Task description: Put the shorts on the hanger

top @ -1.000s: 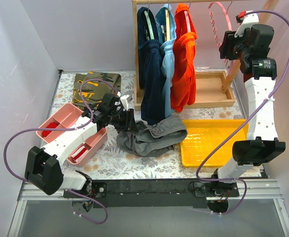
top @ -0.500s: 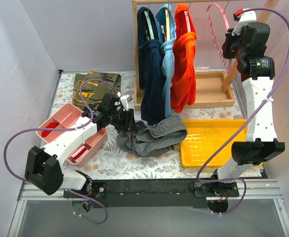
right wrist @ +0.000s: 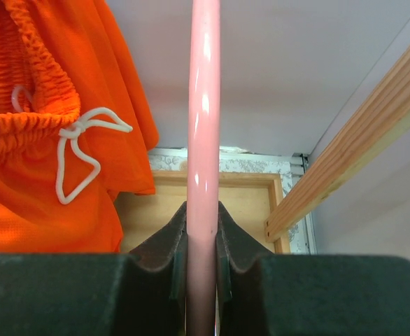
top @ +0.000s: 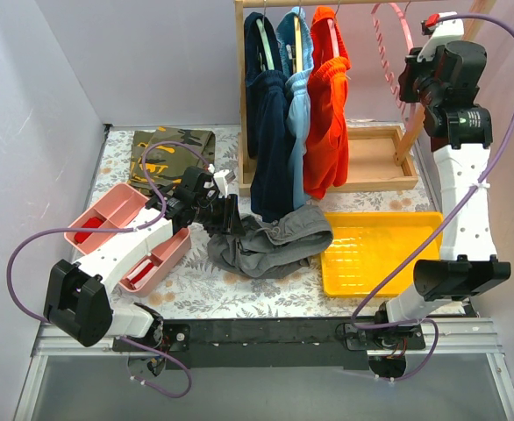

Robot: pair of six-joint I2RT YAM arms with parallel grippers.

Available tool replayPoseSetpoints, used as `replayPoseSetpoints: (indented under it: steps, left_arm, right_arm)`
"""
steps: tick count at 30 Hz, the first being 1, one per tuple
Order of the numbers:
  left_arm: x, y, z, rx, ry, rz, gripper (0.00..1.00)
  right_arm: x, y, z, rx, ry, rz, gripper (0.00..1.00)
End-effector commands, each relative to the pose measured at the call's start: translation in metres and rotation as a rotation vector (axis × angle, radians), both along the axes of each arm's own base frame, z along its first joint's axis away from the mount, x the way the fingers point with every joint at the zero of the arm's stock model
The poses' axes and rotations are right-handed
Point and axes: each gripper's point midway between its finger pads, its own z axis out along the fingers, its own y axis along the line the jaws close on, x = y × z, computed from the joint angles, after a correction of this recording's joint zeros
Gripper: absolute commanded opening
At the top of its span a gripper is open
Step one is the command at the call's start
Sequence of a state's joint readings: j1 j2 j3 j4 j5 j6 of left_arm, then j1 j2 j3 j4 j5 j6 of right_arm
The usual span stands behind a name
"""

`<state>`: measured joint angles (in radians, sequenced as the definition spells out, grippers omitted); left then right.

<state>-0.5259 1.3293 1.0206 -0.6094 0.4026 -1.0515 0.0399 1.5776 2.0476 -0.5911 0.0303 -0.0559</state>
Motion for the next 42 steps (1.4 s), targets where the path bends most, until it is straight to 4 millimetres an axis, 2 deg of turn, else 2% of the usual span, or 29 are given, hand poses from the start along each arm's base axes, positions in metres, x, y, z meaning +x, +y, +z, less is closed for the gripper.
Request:
replayPoseSetpoints:
  steps: [1,2,7,8,11,15,16,17,18,23,27,29,30,32,33,34,36,37,38,39,42]
  left_arm:
    - [0.001,0.002,0.015,-0.024,-0.062,0.004,0.38]
    - [0.001,0.002,0.016,-0.023,-0.063,0.007,0.38]
    - [0.002,0.003,0.016,-0.020,-0.066,0.010,0.38]
    - [0.002,0.003,0.016,-0.021,-0.066,0.013,0.38]
    - [0.003,0.003,0.017,-0.025,-0.067,0.016,0.38]
    - [0.005,0.003,0.019,-0.025,-0.073,0.031,0.38]
    - [0.005,0.003,0.020,-0.027,-0.074,0.035,0.38]
    - [0.006,0.004,0.021,-0.026,-0.081,0.041,0.38]
    - [0.006,0.004,0.020,-0.026,-0.079,0.044,0.38]
    - [0.008,0.005,0.023,-0.033,-0.089,0.068,0.37]
    - [0.011,0.007,0.023,-0.032,-0.097,0.091,0.36]
    - [0.011,0.007,0.023,-0.033,-0.099,0.105,0.35]
    - [0.011,0.008,0.024,-0.033,-0.101,0.112,0.35]
    - [0.012,0.012,0.022,-0.024,-0.107,0.129,0.34]
    - [0.012,0.013,0.022,-0.021,-0.109,0.137,0.34]
    - [0.012,0.015,0.023,-0.019,-0.118,0.145,0.34]
    - [0.012,0.018,0.022,-0.012,-0.119,0.162,0.34]
    - [0.012,0.018,0.023,-0.013,-0.121,0.167,0.34]
    - [0.012,0.020,0.023,-0.011,-0.127,0.176,0.34]
    - [0.012,0.021,0.022,-0.007,-0.123,0.187,0.33]
    - [0.012,0.028,0.018,0.013,-0.132,0.219,0.33]
  right_arm:
    - [-0.015,0.001,0.054,0.015,-0.196,-0.001,0.01]
    - [-0.017,0.001,0.060,0.018,-0.215,-0.003,0.01]
    - [-0.024,0.001,0.063,0.021,-0.226,-0.003,0.01]
    - [-0.023,0.001,0.055,0.023,-0.212,-0.003,0.01]
    - [-0.030,0.001,0.057,0.033,-0.224,-0.004,0.01]
    - [-0.035,0.002,0.048,0.043,-0.187,-0.004,0.01]
    - [-0.042,0.002,0.052,0.048,-0.202,0.001,0.01]
    - [-0.042,0.003,0.043,0.050,-0.185,0.002,0.01]
    - [-0.051,0.003,0.053,0.056,-0.221,0.006,0.01]
    - [-0.070,0.000,0.055,0.057,-0.219,-0.008,0.01]
    - [-0.095,0.002,0.054,0.113,-0.207,-0.008,0.01]
    - [-0.115,0.004,0.050,0.149,-0.183,-0.005,0.01]
    - [-0.130,0.004,0.055,0.163,-0.196,-0.002,0.01]
    - [-0.147,0.007,0.040,0.192,-0.152,0.007,0.01]
    - [-0.170,0.008,0.047,0.204,-0.185,0.016,0.01]
    - [-0.177,0.009,0.039,0.212,-0.169,0.017,0.01]
    - [-0.207,0.024,0.042,0.244,-0.177,0.110,0.01]
    - [-0.216,0.030,0.043,0.262,-0.174,0.144,0.01]
    - [-0.228,0.049,0.046,0.278,-0.170,0.254,0.01]
    - [-0.239,0.057,0.048,0.291,-0.163,0.304,0.01]
    - [-0.262,0.074,0.061,0.297,-0.162,0.418,0.01]
